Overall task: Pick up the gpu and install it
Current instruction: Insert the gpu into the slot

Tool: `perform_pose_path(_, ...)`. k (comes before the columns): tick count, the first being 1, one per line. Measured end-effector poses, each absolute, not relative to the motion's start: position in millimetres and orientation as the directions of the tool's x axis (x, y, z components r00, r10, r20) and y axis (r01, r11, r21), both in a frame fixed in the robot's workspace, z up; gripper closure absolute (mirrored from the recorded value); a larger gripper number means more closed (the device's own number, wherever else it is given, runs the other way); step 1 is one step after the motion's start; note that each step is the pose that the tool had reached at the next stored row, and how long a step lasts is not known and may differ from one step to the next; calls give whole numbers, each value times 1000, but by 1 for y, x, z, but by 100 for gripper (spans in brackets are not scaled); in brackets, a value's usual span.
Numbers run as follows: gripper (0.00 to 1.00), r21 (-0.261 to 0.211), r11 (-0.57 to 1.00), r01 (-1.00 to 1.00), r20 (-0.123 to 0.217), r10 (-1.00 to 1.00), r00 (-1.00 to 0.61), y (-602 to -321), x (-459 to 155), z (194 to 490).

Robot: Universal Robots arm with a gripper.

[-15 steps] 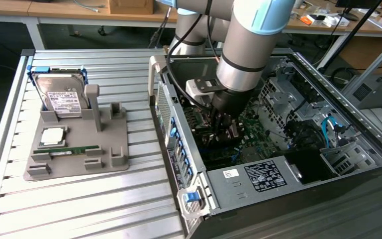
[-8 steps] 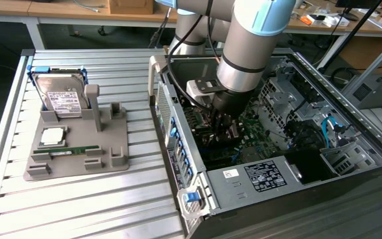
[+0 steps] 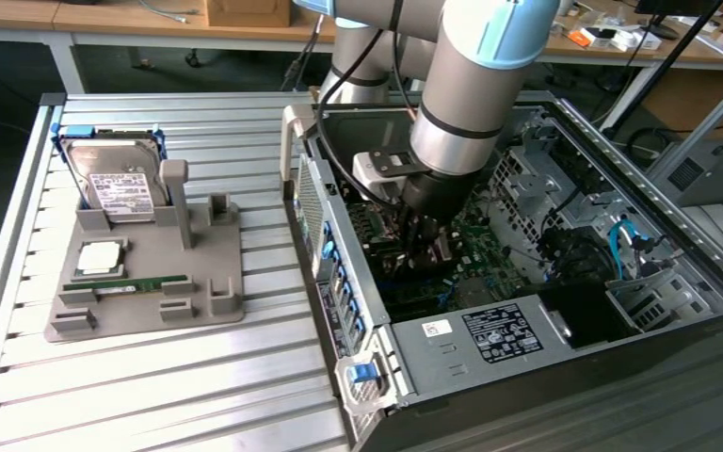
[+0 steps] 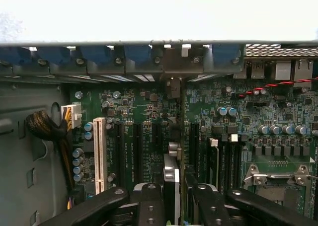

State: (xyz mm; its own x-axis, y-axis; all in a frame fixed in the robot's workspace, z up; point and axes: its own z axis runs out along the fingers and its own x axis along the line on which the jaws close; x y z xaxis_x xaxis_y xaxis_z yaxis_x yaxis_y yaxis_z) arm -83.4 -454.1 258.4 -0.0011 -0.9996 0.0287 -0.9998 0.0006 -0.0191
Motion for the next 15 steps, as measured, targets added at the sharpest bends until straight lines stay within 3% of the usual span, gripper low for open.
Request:
perform_pose_path(3, 66, -19, 1, -1000, 29, -1000, -1, -454, -83, 258)
perform_pose_path(4, 54, -19, 1, -1000, 29, -1000, -1, -454, -83, 258)
perform_pose_path(7, 36, -19, 1, -1000, 29, -1000, -1, -454, -83, 258)
perform_pose_path(9, 36, -19, 1, -1000, 29, -1000, -1, -454, -83, 258)
perform_pose_path(11, 24, -19, 1, -1000, 29, -1000, -1, -454, -83, 258)
perform_pose_path(15, 24, -20, 1, -1000, 28, -1000, -1, -454, -84, 260)
